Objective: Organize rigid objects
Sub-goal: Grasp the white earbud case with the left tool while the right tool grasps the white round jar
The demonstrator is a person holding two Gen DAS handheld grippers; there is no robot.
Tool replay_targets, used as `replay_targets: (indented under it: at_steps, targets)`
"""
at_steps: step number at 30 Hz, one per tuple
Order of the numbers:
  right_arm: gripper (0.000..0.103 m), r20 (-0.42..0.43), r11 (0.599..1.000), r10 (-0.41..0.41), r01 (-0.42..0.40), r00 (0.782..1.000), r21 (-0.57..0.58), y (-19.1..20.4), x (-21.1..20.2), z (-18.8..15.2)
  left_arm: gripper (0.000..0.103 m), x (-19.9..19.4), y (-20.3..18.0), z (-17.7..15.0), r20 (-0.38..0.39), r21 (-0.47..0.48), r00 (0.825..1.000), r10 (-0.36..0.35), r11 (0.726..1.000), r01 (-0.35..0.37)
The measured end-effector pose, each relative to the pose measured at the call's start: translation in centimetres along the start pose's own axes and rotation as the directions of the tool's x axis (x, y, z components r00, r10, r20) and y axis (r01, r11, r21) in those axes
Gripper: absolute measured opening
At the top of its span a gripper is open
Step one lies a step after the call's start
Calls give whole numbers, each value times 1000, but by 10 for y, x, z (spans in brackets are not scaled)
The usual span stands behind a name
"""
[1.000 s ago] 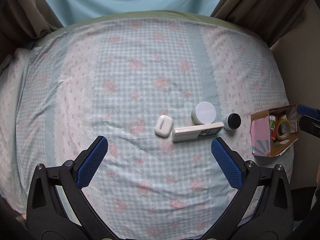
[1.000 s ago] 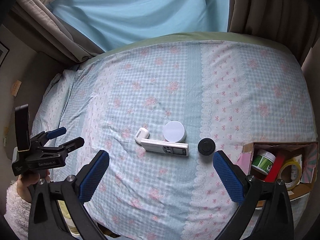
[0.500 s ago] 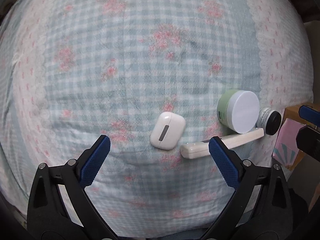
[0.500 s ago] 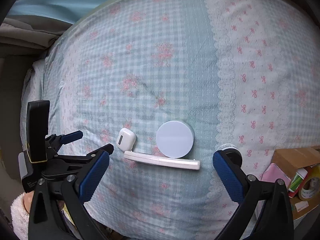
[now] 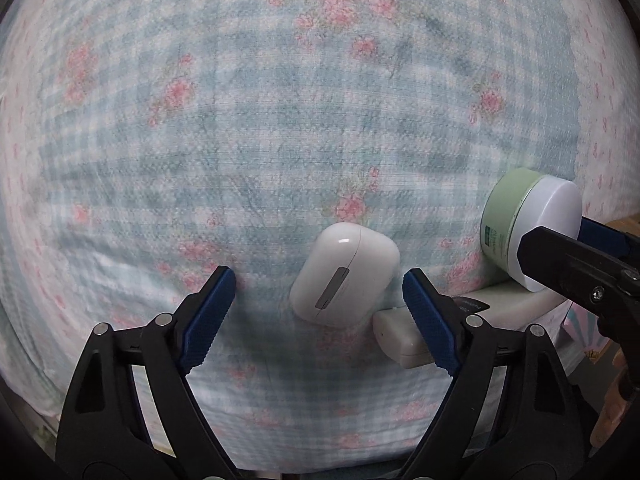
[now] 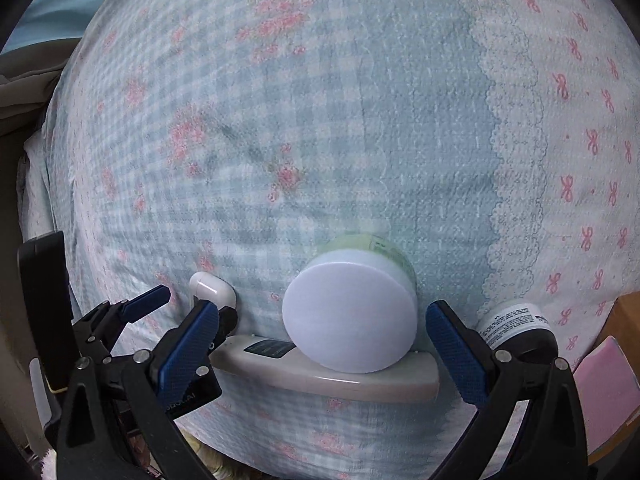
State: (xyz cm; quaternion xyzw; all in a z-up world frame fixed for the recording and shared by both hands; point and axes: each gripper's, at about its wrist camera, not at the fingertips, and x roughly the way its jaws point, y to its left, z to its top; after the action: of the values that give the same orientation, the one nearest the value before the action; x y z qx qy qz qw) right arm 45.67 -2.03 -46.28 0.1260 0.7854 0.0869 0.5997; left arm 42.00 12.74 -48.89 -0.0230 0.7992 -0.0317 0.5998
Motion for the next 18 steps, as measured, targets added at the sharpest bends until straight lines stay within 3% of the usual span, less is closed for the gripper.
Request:
replay_targets:
  at_steps: [10, 13, 14, 15, 16, 18]
  targets:
    - [103, 0, 997, -68, 68, 998, 40, -2, 21, -1, 70, 10, 2, -8, 39, -2, 999, -14, 1000, 14]
    - [103, -5, 996, -82, 82, 997, 46, -5, 26, -2, 64, 6, -5, -3, 52, 18, 999, -5, 1000, 4]
    - [96, -2, 995, -84, 84, 997, 46, -5, 28, -3, 59, 0, -6, 1, 57, 26, 998, 0, 1000, -1]
    - [80, 1, 995, -88, 87, 996, 45, -5, 29, -4, 53, -1, -7, 0, 62, 34, 998, 6, 999, -8]
    - [73, 5, 993, -108, 108, 994, 44, -5, 31, -4, 50, -2, -7, 0, 66, 42, 998, 13, 999, -15]
    - [71, 13, 994, -104, 103, 995, 45, -9, 33, -8, 42, -4, -4, -1, 75, 51, 997, 12, 999, -16]
